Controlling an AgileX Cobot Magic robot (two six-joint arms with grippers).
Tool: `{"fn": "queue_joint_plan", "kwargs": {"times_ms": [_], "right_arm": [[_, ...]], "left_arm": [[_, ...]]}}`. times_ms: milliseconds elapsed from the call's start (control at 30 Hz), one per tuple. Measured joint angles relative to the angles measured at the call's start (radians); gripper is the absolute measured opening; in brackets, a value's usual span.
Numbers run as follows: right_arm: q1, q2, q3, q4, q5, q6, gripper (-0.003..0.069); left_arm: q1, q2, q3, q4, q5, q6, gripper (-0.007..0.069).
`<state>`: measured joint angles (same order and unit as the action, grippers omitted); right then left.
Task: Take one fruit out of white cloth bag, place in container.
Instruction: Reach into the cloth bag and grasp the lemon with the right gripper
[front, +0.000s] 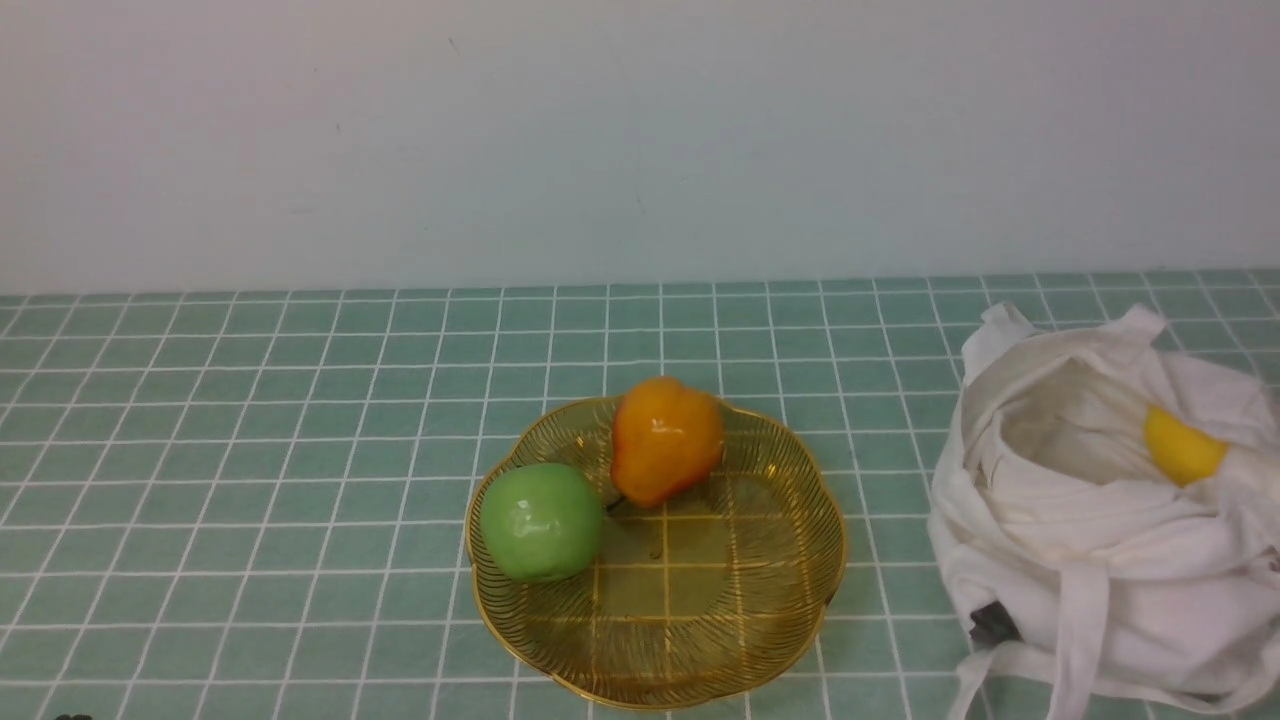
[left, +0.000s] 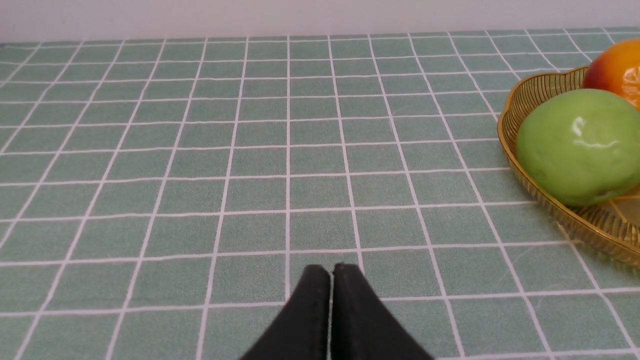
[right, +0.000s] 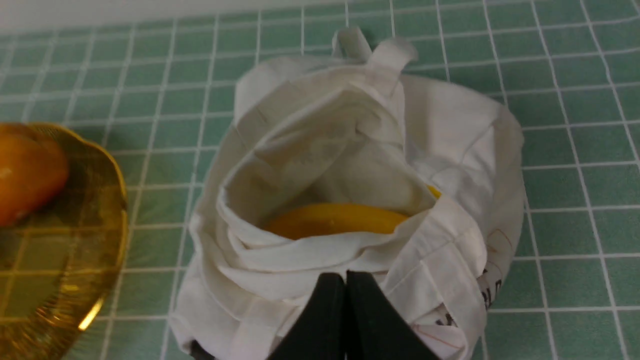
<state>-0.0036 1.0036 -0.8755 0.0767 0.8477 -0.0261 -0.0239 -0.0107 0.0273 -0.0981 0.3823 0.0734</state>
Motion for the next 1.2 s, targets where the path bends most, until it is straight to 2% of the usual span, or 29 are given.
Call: {"fn": "queue_joint_plan", "kwargs": {"times_ms": [267, 533, 733, 767, 933, 1067, 1200], "right_arm": [[0.027, 0.419, -0.187, -0.007, 0.019, -0.103, -0.0013], [0.049, 0.689, -0.263, -0.064, -0.005, -0.077, -0.001], [0.049, 0.749, -0.266, -0.272, -0.061, 0.081, -0.0006], [0.049, 0.763, -0.267, -0.351, -0.074, 0.145, -0.0003], [0.049, 0.8, -0.269, -0.597, -0.109, 0.386, 0.0006], [0.049, 0.801, -0.269, -0.715, -0.127, 0.469, 0.0038], [0.049, 0.802, -0.269, -0.744, -0.149, 0.483, 0.0097]], "left_arm": [[0.0, 0.0, 0.0, 0.0, 0.0, 0.0, -0.0008], [0.0, 0.0, 0.0, 0.0, 0.0, 0.0, -0.0008], [0.0, 0.0, 0.0, 0.0, 0.0, 0.0, -0.0008], [0.0, 0.0, 0.0, 0.0, 0.0, 0.0, -0.0008], [0.0, 0.0, 0.0, 0.0, 0.0, 0.0, -0.0008], [0.0, 0.0, 0.0, 0.0, 0.0, 0.0, -0.0008], [0.0, 0.0, 0.0, 0.0, 0.0, 0.0, -0.0008]]}}
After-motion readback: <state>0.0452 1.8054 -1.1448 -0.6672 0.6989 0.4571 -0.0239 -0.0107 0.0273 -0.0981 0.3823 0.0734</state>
